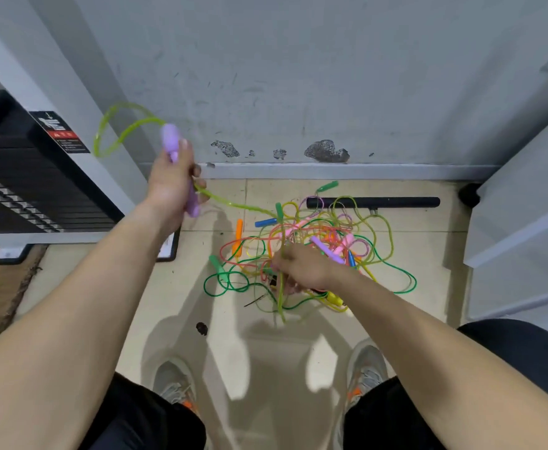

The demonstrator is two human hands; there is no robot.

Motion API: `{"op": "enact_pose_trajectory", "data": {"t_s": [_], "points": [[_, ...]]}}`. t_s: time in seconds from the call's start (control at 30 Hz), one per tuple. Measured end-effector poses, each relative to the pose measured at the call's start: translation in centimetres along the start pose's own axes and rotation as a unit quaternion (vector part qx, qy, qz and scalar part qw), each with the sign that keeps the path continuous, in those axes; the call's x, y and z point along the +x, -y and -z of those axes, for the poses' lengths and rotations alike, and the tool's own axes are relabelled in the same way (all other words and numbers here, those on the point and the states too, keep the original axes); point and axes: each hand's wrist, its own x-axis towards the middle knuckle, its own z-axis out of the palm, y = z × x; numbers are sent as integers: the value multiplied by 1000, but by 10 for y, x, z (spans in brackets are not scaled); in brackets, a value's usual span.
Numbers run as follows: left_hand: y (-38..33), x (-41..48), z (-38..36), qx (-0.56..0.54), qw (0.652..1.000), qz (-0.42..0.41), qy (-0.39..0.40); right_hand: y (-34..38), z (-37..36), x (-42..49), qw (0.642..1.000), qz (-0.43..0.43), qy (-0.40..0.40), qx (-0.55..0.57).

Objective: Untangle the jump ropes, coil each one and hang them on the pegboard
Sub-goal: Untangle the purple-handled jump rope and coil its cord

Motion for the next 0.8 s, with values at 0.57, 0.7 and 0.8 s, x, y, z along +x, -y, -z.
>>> {"op": "enact_pose_trajectory", "data": {"t_s": [0.57,0.7,0.8], "points": [[42,-74,-66,118,933,93,326,68,57,-34,844,83,-274,454],[41,-70,-68,97,948,123,277,58,74,-33,825,92,-336,445],[22,-60,-66,-37,952,173,249,26,81,-22,838,34,-462,290]]}}
